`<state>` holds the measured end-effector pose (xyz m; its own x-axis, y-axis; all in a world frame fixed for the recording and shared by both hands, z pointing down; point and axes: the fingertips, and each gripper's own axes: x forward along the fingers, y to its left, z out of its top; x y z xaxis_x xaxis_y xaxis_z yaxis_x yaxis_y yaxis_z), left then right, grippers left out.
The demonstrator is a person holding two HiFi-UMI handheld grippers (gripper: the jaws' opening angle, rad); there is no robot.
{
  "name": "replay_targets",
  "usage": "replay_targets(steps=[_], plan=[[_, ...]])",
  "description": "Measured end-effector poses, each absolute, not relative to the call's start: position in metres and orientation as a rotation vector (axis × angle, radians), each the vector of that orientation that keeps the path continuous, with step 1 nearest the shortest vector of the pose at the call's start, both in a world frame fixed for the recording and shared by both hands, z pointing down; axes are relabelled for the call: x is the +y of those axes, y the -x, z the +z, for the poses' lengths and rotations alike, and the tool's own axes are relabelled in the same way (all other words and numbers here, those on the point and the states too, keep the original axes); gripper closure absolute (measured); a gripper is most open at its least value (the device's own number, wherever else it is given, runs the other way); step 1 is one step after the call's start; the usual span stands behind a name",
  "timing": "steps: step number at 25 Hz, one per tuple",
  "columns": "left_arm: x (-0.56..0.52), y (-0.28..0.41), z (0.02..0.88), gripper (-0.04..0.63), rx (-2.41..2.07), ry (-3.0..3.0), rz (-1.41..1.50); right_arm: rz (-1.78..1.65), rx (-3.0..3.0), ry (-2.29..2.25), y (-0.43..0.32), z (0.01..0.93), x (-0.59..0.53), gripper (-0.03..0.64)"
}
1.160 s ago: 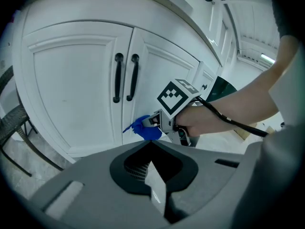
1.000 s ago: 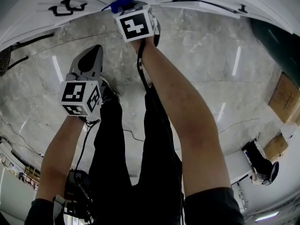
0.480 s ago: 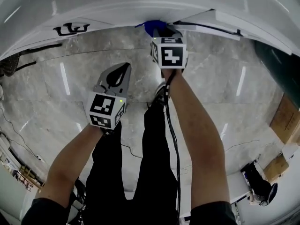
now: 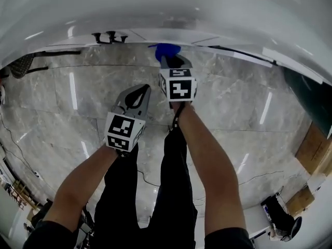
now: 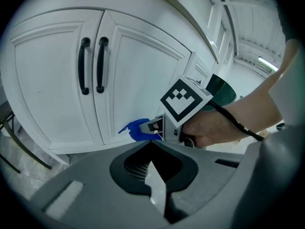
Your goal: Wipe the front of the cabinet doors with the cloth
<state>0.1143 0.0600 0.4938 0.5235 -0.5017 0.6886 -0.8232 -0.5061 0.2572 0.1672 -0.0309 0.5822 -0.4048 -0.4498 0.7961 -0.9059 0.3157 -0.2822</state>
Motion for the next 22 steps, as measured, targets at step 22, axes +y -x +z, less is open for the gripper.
replay_targets(steps=[22], plan=[[0.079,-0.091,0.556,0.597,-1.027,-1.995,0.858,0.844,-2.007,-1.083,-0.161,0.625,-0.069,0.560]])
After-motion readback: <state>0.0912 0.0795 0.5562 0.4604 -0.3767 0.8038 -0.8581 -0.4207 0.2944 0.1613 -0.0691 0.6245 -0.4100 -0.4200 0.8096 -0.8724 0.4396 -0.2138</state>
